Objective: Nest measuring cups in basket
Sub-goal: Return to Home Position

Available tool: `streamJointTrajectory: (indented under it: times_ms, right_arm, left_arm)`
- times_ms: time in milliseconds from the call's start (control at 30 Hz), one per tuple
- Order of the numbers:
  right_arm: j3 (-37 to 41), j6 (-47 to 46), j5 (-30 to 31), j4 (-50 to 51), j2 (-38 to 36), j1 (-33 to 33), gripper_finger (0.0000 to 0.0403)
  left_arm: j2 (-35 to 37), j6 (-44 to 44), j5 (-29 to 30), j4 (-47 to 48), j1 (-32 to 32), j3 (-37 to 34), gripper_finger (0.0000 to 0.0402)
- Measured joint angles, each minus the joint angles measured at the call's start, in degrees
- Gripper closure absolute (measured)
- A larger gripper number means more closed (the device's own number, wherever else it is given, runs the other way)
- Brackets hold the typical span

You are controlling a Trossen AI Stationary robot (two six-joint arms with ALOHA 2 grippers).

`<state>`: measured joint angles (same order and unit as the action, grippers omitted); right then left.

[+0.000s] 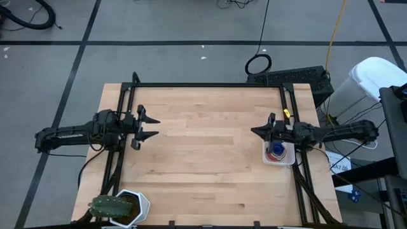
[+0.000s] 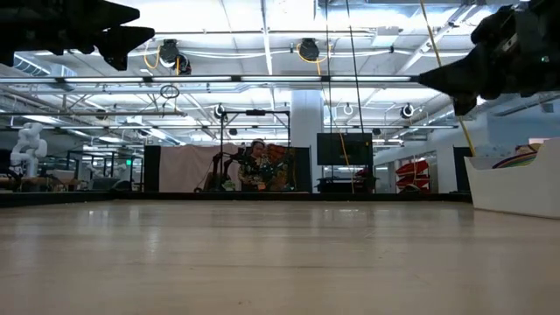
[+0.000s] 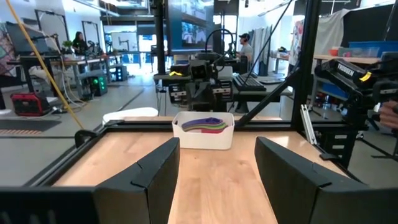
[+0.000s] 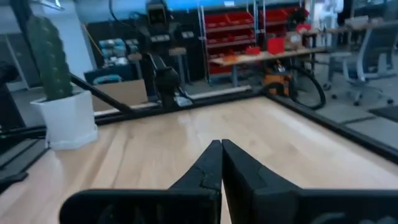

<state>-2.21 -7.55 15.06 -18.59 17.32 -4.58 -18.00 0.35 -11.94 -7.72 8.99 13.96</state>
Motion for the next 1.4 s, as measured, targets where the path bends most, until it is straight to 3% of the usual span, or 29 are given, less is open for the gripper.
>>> streamJointTrajectory:
  times_ms: [167,433,733,1033,1267,1400]
  right_arm:
    - [0.08,1.32,-0.65,-0.02,-2.67,0.56,0.0403]
    - [0.18,2.46,-1.69,-0.28,-5.40,0.55,0.0403]
    - [0.23,2.91,-1.56,0.75,-6.69,0.55,0.0403]
    - [0.25,1.34,-1.60,-0.27,-6.67,0.52,0.0403]
    - [0.27,0.22,-1.60,-0.02,-6.65,0.52,0.0403]
    - [0.28,0.16,-1.45,0.20,-6.65,0.52,0.0403]
  left_arm:
    - [0.01,0.57,0.01,-2.35,0.00,-0.76,0.0190]
    - [0.00,-6.13,-0.02,-19.52,3.00,-12.82,0.0190]
    - [0.02,-6.85,-6.22,-19.98,8.64,-13.09,0.0190]
    - [0.00,-6.66,-8.55,-19.85,10.80,-13.09,0.0190]
    - [0.00,-6.52,-1.25,-14.68,10.64,-13.09,0.0190]
    - [0.00,-6.52,-0.39,-12.09,10.64,-13.09,0.0190]
